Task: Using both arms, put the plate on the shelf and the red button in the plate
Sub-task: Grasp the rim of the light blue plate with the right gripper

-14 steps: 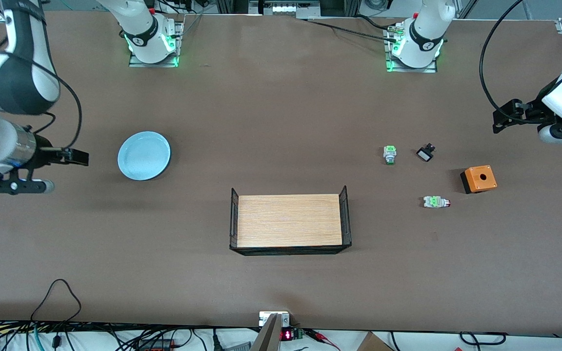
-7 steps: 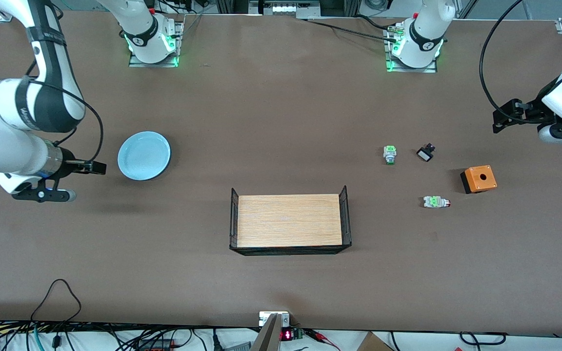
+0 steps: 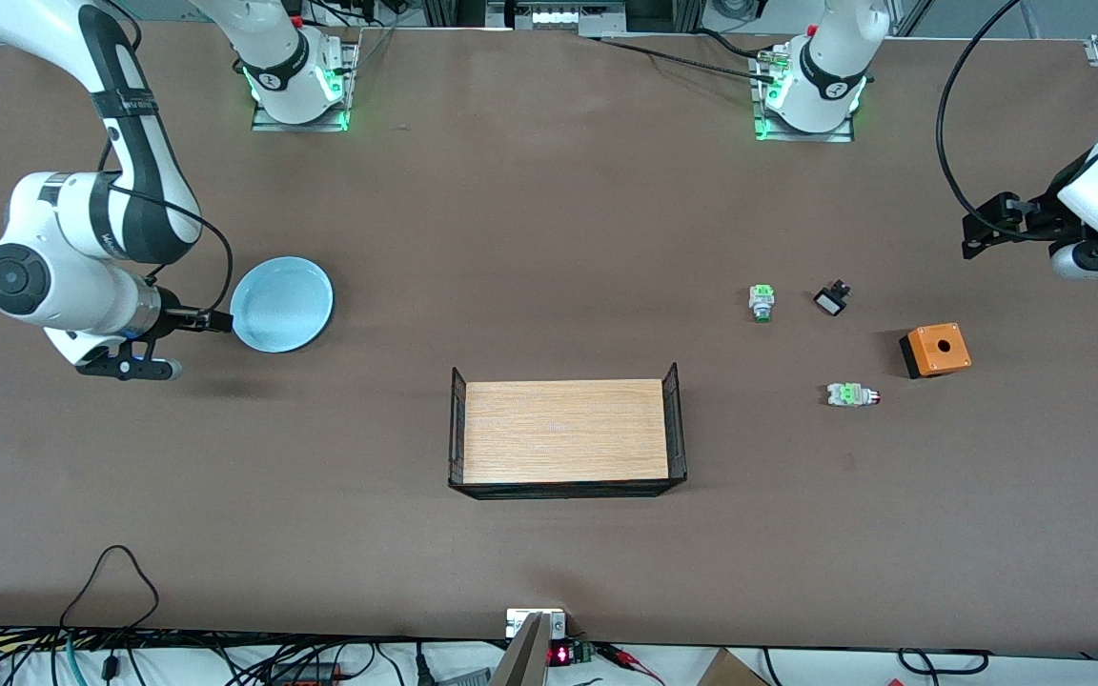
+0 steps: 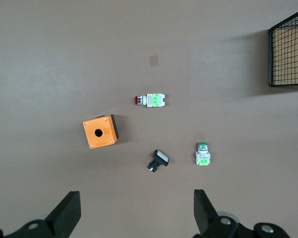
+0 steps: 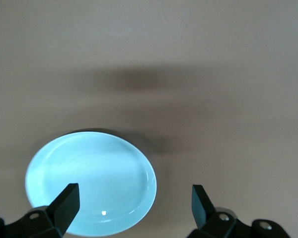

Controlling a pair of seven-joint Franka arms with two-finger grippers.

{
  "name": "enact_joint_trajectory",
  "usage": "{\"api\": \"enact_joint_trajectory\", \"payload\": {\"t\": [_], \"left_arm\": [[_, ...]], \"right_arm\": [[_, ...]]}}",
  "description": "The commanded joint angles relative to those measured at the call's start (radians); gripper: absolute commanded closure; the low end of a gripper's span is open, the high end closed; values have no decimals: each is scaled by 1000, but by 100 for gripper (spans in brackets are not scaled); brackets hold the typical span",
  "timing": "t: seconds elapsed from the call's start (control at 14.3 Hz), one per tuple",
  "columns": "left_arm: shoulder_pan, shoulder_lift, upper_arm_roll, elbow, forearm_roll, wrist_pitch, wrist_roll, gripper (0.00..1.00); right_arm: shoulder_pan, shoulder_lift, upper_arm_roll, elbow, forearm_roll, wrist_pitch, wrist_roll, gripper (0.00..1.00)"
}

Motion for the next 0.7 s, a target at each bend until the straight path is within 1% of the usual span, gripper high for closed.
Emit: {"api": "enact_joint_trajectory", "payload": {"t": [0.0,0.21,0.35,0.63], "left_arm": [[3,5,-5,23,10,-25,0,0],[3,5,-6,24,10,-26,-2,0],[1,5,-6,24,10,-26,-2,0],[0,5,-6,26,10,-26,-4,0]], "right_arm": [[-38,-62,9,-159,-3,135,-75,0],[-44,-53,11,-216,8,175,-109,0],[-44,-50,12,-249,49,192,-111,0],[-44,-27,12,-305,52,275,-114,0]]}}
